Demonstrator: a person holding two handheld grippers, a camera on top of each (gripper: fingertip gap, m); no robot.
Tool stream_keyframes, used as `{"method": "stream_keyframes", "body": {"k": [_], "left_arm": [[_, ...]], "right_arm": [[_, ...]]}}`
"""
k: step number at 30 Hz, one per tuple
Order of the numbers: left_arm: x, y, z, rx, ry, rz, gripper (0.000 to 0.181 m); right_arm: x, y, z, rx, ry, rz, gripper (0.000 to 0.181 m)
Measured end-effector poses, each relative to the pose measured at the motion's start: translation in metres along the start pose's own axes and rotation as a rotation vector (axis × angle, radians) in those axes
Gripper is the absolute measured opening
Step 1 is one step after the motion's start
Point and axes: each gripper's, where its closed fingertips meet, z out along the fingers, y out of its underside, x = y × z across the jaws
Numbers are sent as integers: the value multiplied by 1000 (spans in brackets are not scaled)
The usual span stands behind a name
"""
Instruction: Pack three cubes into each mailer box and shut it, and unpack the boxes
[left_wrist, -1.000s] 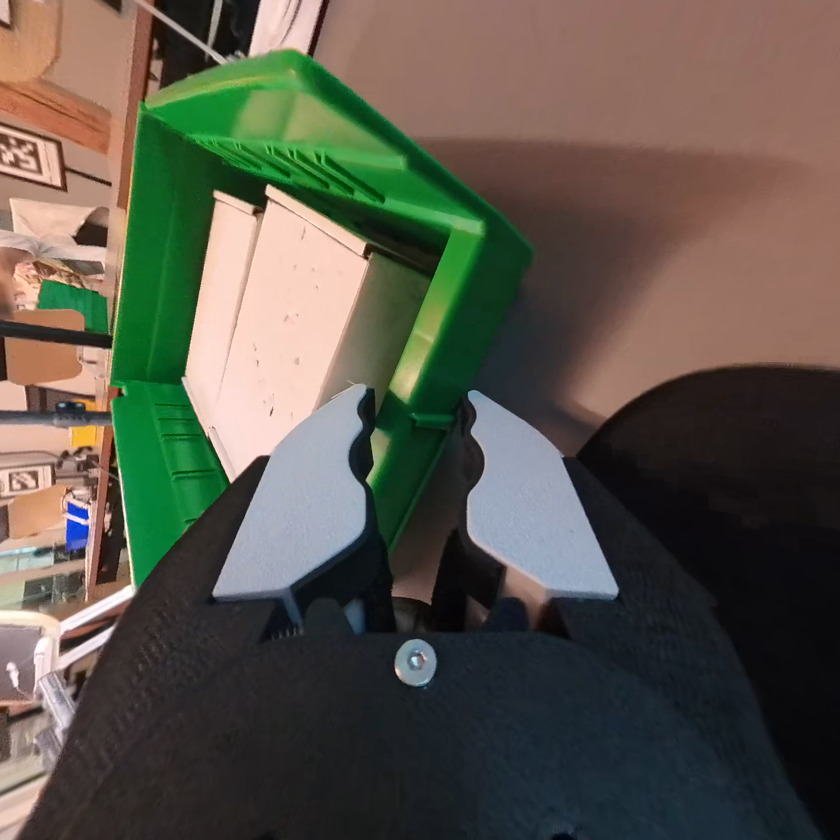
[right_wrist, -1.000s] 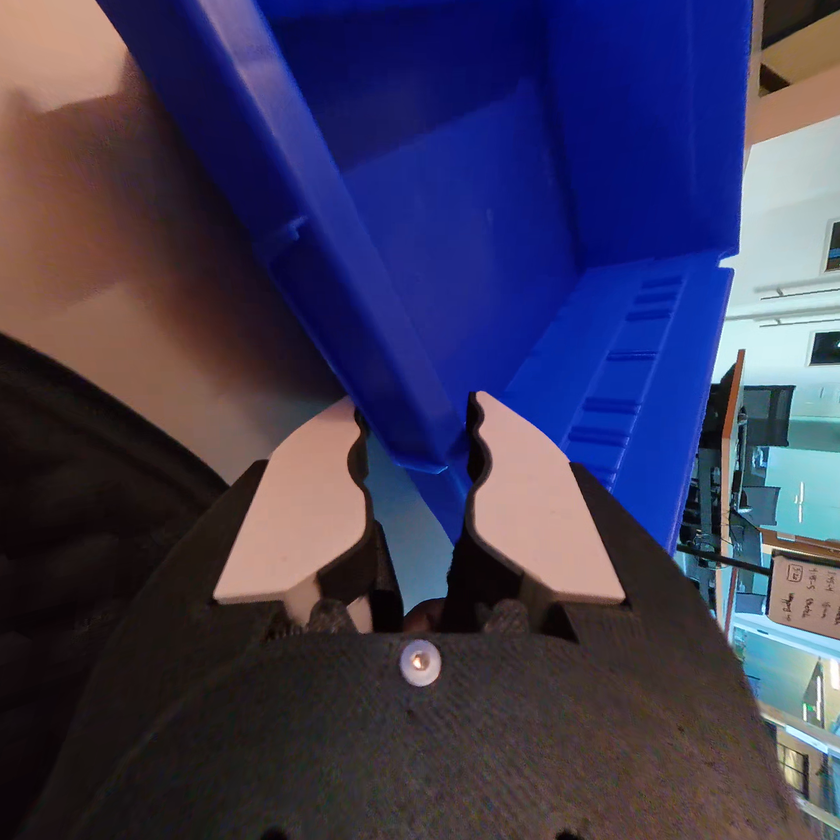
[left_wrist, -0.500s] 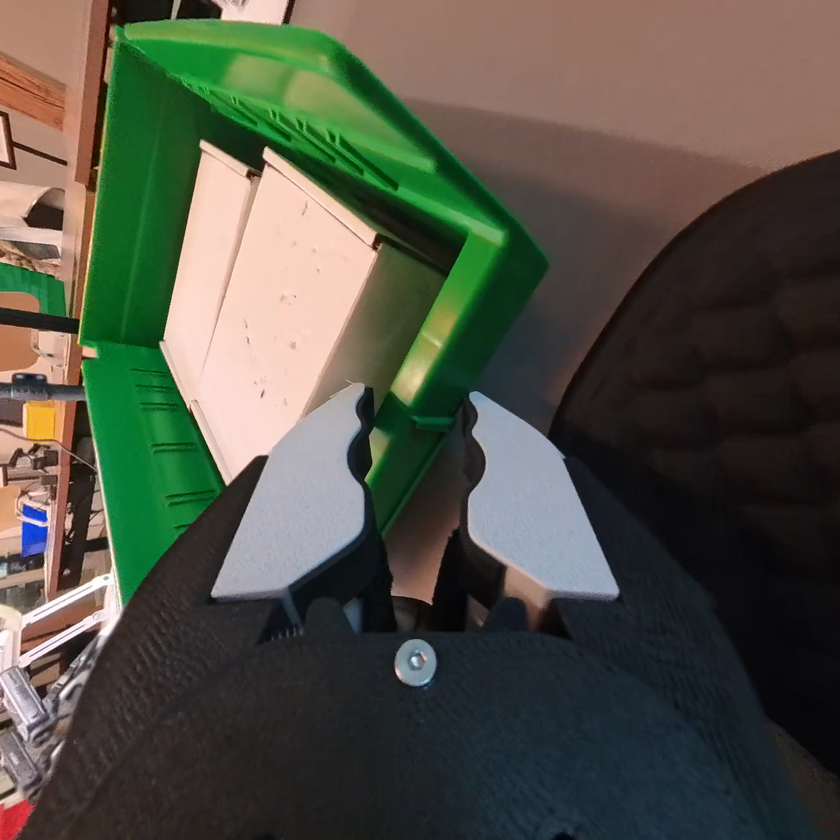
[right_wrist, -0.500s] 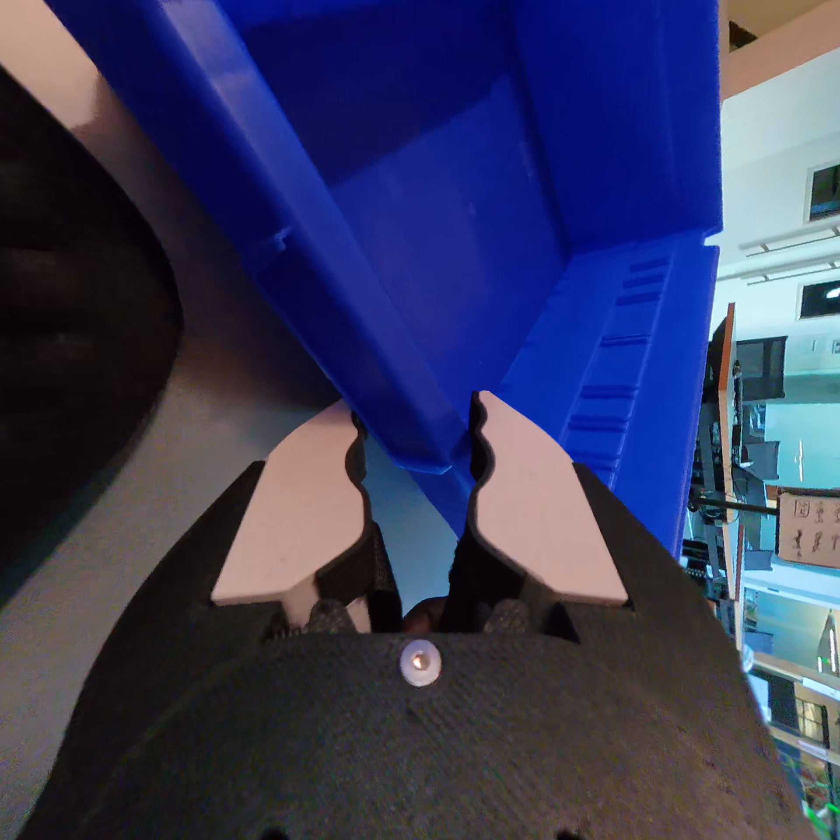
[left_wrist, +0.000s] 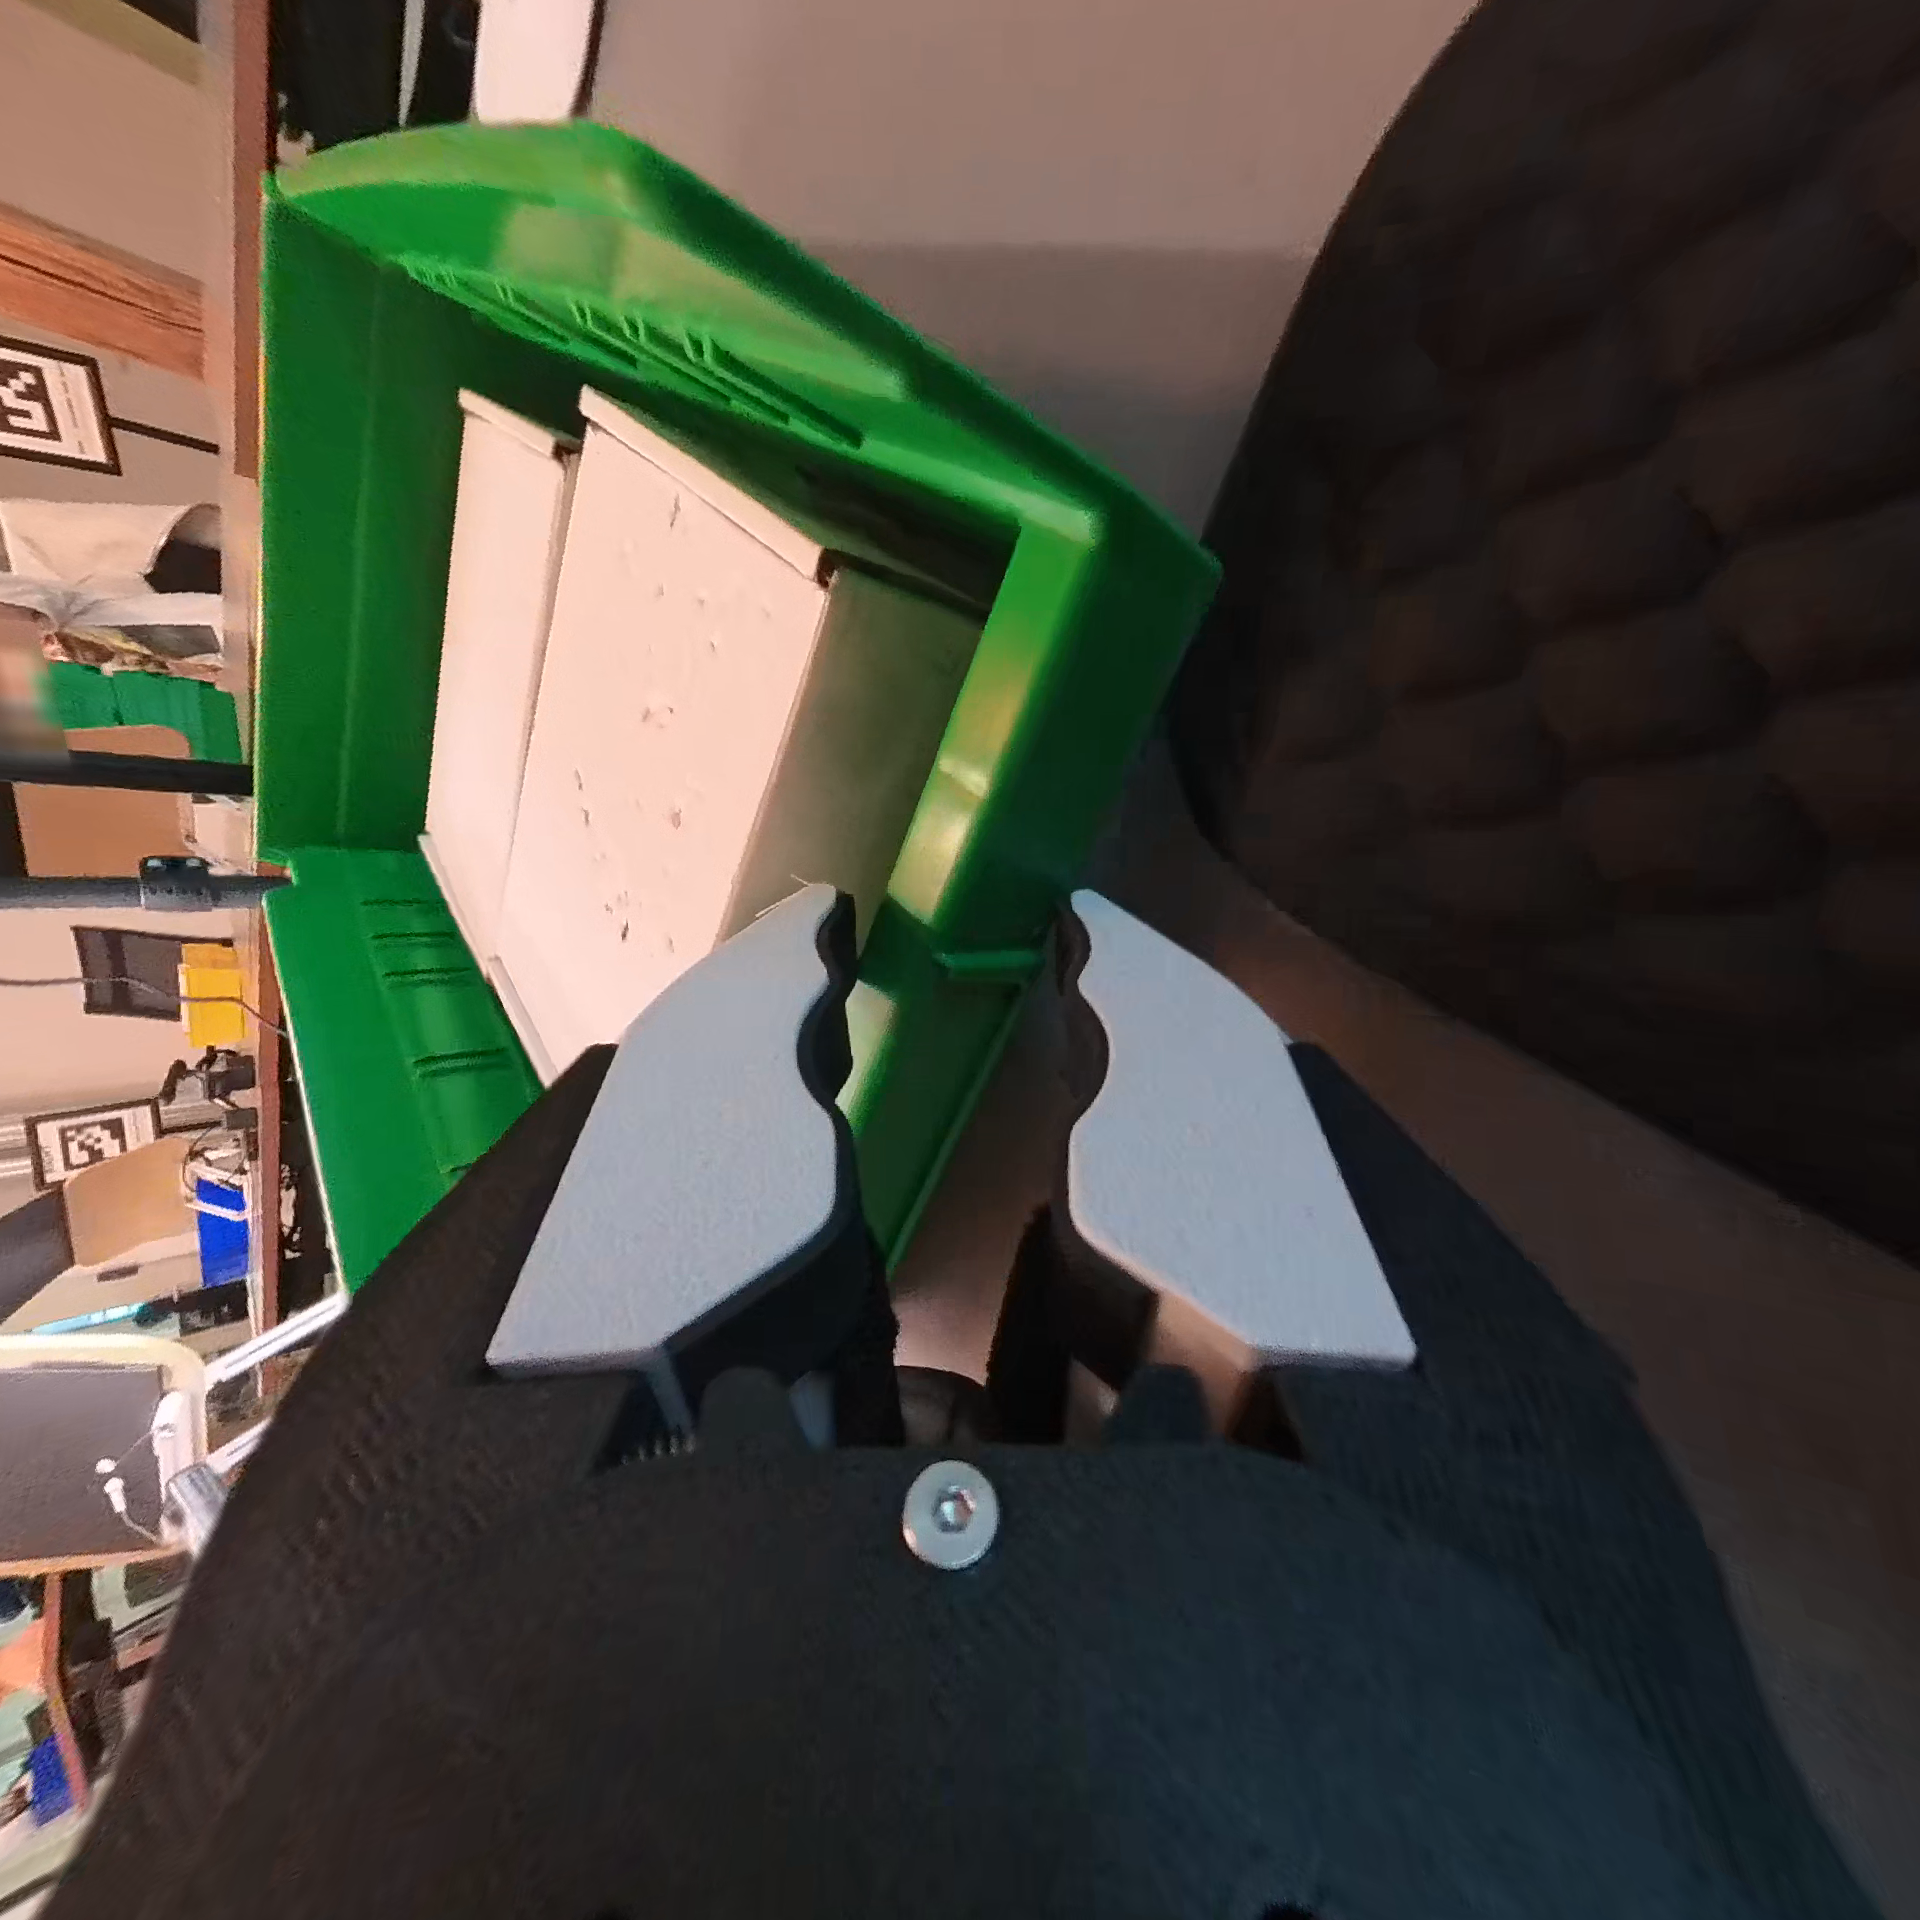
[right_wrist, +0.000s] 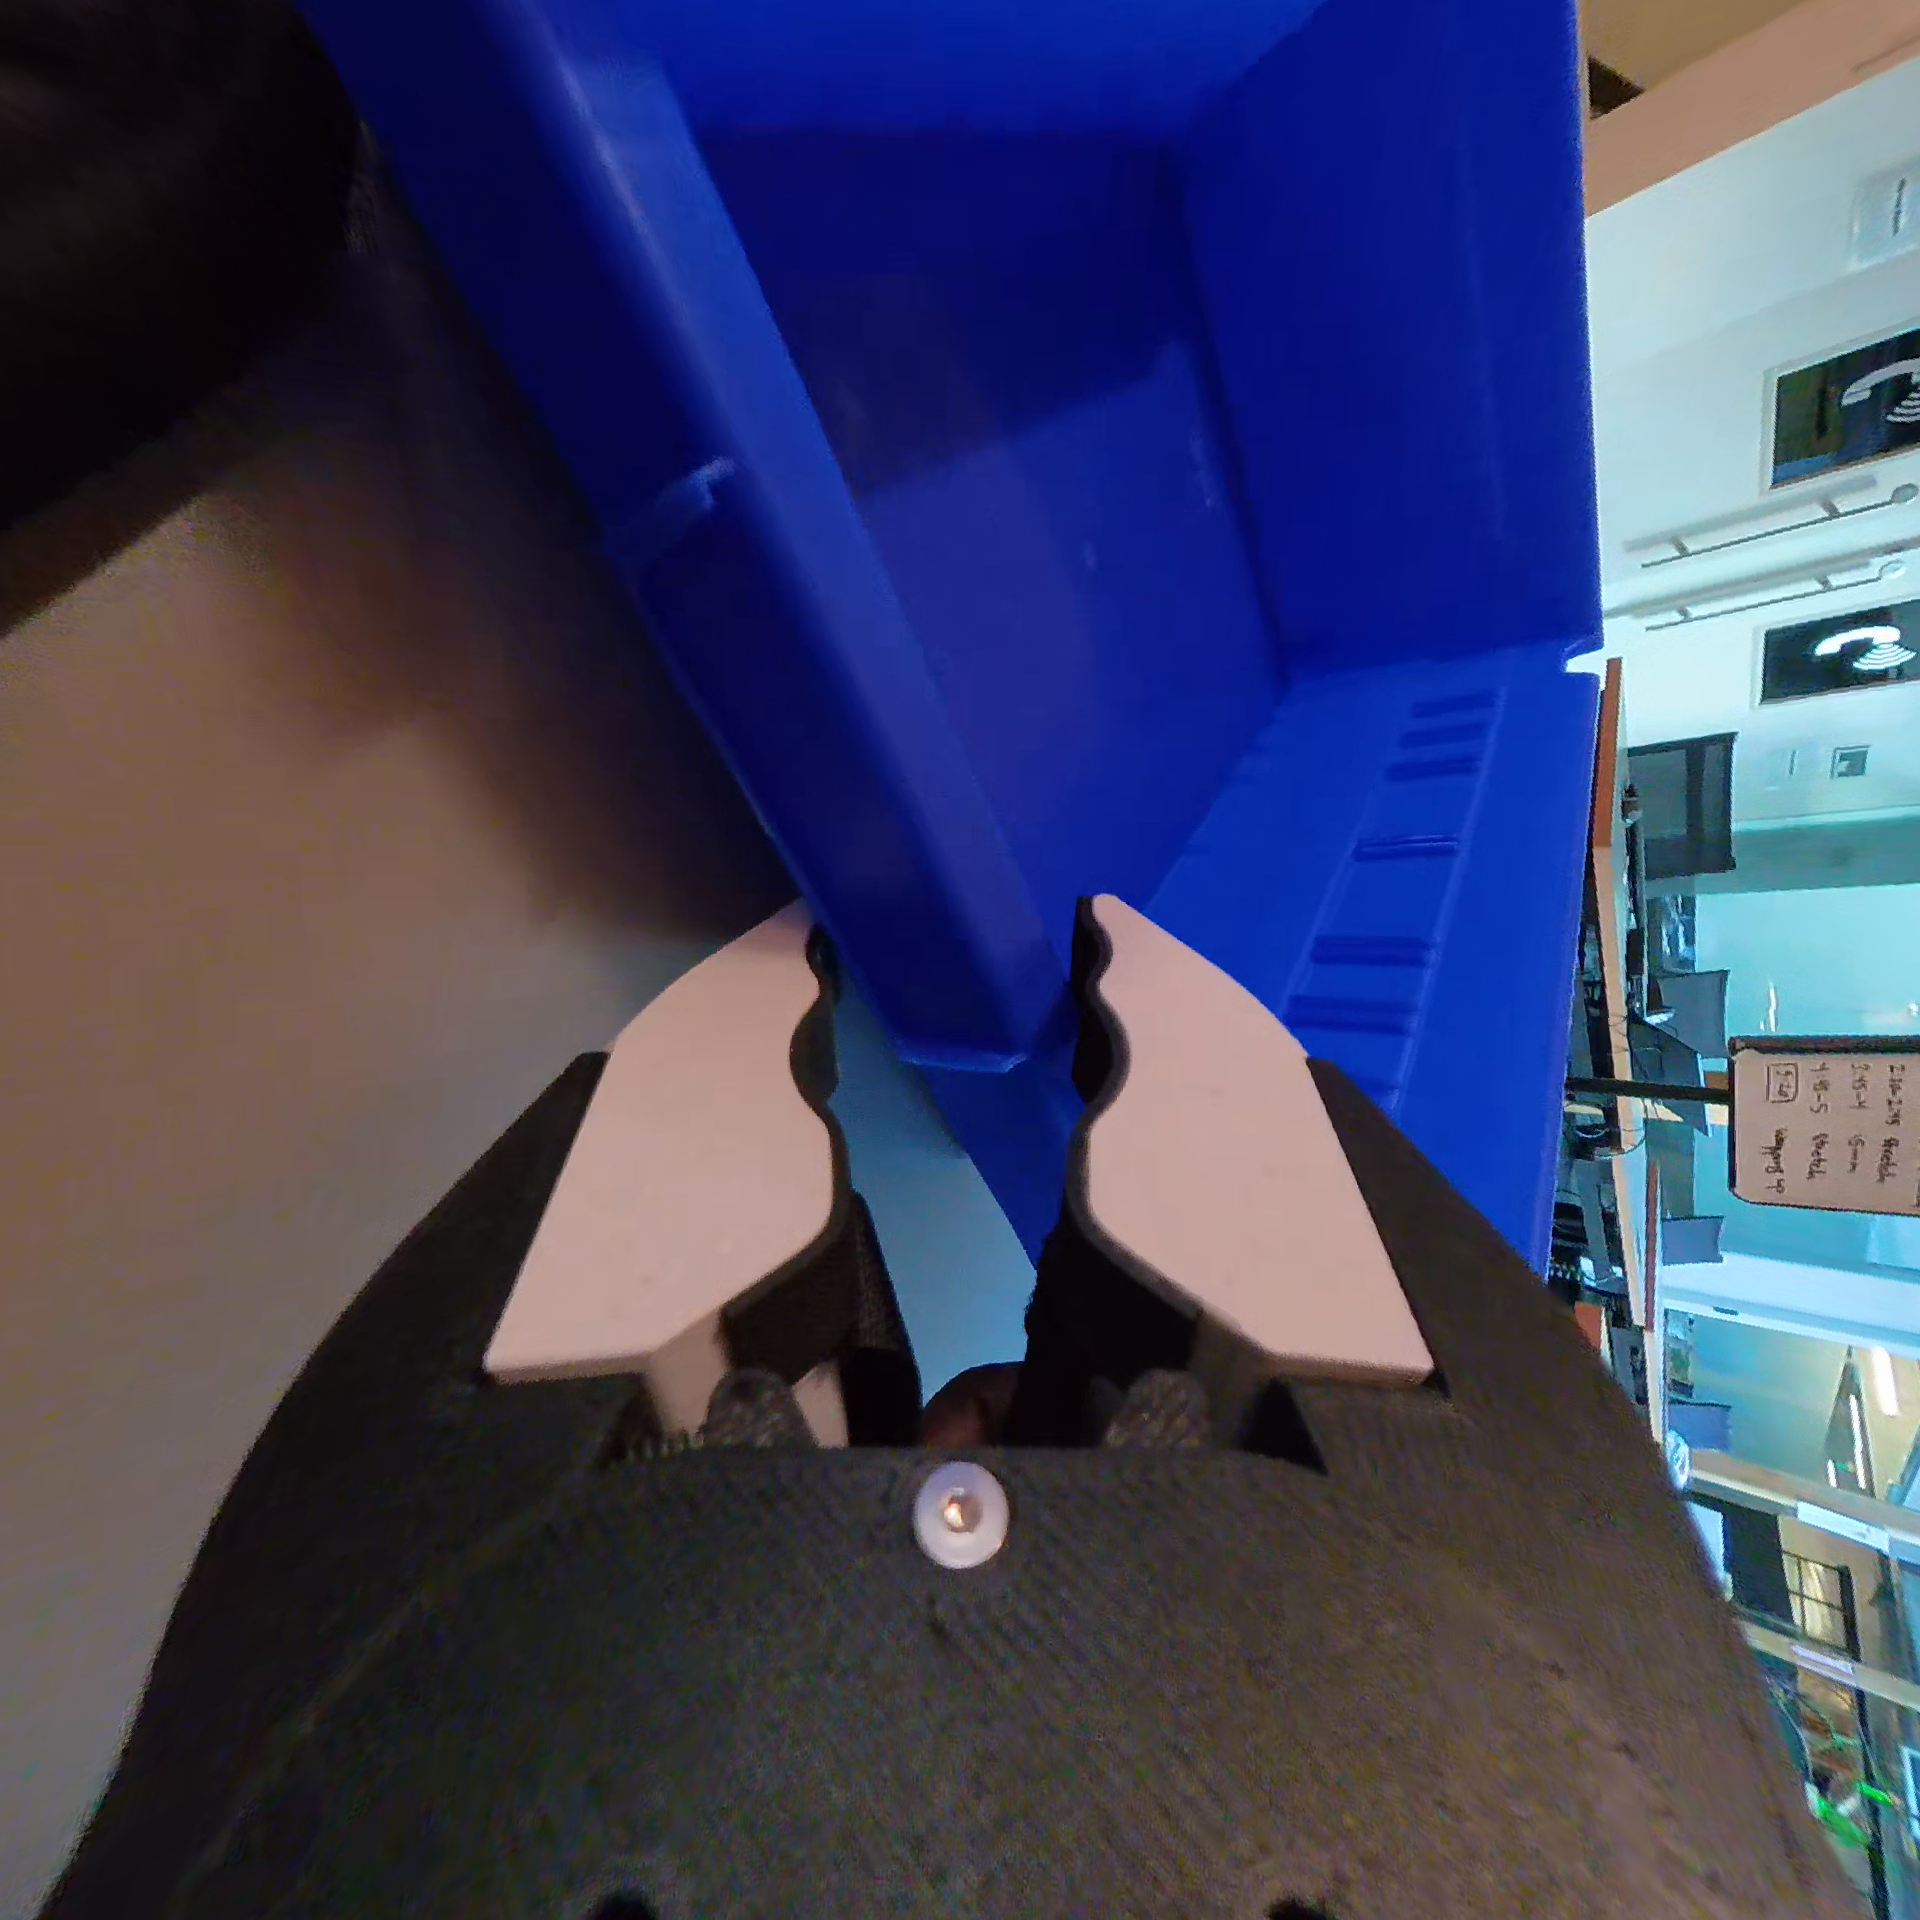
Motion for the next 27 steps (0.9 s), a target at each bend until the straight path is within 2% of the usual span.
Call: {"method": "stream_keyframes", "body": {"k": [6, 9, 11, 13, 16, 18, 19, 23, 27], "left_arm": [[3, 4, -5, -9, 57, -11, 40], [-12, -13, -22, 94, 85, -57, 59], [-24, -33, -37, 218, 136, -76, 66], [-32, -41, -43, 261, 243, -76, 75], [-46, -41, -31, 245, 394, -66, 92], [-50, -35, -17, 193, 515, -83, 102], [-54, -32, -10, 169, 554, -83, 108], [-53, -29, 11, 138, 709, -81, 113], [-53, -5, 33, -10, 709, 50, 119]], "right_arm": [[-2, 3, -6, 14, 5, 17, 46], [-6, -7, -20, 112, -102, 172, 67], [-7, -25, -38, 254, -211, 310, 81], [1, -52, -62, 464, -288, 439, 97], [32, -95, -114, 919, -322, 642, 118], [54, -107, -150, 1220, -298, 749, 121], [61, -107, -160, 1311, -276, 784, 120], [67, -101, -162, 1397, -205, 816, 114], [67, -105, -161, 1426, -213, 820, 110]]}}
